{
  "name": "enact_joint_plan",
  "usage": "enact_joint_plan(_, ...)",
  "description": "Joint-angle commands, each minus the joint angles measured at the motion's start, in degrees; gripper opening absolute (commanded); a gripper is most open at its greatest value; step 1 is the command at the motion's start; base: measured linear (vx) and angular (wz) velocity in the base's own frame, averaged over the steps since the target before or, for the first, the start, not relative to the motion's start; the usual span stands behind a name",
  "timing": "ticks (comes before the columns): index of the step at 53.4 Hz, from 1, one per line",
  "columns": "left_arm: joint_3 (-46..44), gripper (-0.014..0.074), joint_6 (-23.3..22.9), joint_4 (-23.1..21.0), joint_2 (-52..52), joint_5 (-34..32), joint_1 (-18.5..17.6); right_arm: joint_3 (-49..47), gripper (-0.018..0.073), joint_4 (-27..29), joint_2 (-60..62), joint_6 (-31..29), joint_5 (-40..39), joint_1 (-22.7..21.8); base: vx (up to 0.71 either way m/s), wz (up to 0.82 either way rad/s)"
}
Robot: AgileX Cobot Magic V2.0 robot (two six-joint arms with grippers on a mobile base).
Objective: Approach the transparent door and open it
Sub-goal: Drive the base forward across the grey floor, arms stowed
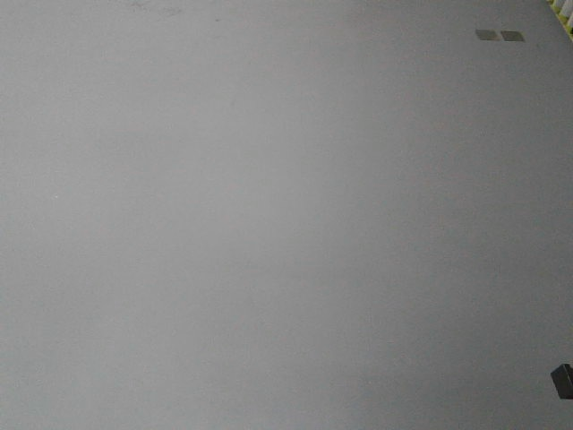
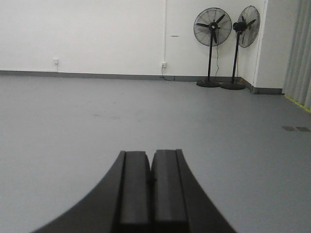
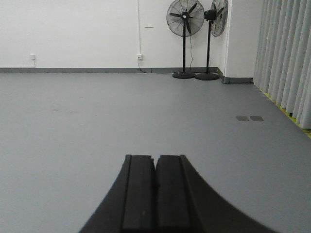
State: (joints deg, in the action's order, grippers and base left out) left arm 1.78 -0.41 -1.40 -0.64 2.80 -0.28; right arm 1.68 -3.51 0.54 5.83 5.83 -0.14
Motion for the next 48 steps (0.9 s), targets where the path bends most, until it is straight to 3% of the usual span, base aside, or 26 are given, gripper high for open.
enact_joint_plan(1,0.9,-0.0006,-0.4,-0.4,-0.3,-4.7,-0.3,0.2,-0.0009,-0.4,0.9,-0.4,-4.5,0.0,0.25,0.08)
enact_joint_plan(8,0.9,-0.0006,-0.4,-0.4,-0.9,-4.7,-2.1,0.2,-0.0009,-0.4,0.9,-0.4,-4.5,0.0,0.28,0.14)
enact_joint_plan(48,0.9,-0.0006,-0.4,-0.4,-0.7,-4.7,-2.1,0.2,-0.0009,-0.4,0.9,-0.4,-4.5,0.0,0.51,0.09)
